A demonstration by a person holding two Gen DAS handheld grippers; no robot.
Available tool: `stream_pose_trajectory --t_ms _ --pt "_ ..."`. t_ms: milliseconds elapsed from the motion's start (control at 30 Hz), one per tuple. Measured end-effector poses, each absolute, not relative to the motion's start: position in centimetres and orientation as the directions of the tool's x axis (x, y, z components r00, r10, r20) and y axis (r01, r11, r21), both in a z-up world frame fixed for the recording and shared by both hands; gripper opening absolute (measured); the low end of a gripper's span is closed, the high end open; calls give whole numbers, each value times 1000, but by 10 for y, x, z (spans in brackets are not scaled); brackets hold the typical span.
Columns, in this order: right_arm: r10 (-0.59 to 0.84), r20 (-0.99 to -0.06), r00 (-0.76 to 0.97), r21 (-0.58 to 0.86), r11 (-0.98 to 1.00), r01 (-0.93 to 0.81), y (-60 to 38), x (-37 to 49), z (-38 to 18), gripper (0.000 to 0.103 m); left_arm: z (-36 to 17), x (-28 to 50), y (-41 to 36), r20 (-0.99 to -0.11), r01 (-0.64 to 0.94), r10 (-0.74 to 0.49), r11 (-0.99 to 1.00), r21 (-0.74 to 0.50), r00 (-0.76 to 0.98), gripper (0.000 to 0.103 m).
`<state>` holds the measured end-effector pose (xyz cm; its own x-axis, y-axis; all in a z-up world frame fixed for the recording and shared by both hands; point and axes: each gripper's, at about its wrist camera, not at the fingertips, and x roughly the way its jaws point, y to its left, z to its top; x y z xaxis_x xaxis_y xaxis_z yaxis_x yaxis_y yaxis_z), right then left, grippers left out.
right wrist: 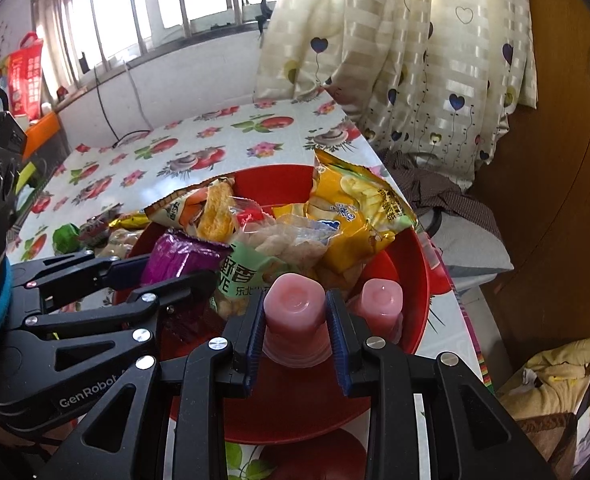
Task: Organize snacks
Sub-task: 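Open both tools to drop the purple snack and jelly cup into the basket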
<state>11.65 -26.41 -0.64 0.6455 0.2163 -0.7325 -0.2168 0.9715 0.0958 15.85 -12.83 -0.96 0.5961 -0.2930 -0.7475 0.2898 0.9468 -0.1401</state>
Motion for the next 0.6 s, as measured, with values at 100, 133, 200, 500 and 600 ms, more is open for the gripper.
stream_pose_trajectory --t_ms 100,133,200,500,600 --pt "211 -735 644 93 973 -212 -265 118 -7 27 -13 161 -124 -754 277 -293 949 -153 588 36" --pt "206 -734 647 91 974 -207 -266 118 -7 27 -13 162 -123 -754 276 -299 948 -162 585 36" --pt "208 -732 648 96 974 -204 -267 119 -6 27 -14 161 -122 -753 276 -301 947 -164 585 36" --pt "192 -727 659 72 976 -205 -264 118 1 30 -6 158 -116 -726 281 -326 941 -188 605 51" --pt "188 -722 666 65 976 -206 -263 115 5 31 0 155 -113 -711 283 -332 940 -193 620 52"
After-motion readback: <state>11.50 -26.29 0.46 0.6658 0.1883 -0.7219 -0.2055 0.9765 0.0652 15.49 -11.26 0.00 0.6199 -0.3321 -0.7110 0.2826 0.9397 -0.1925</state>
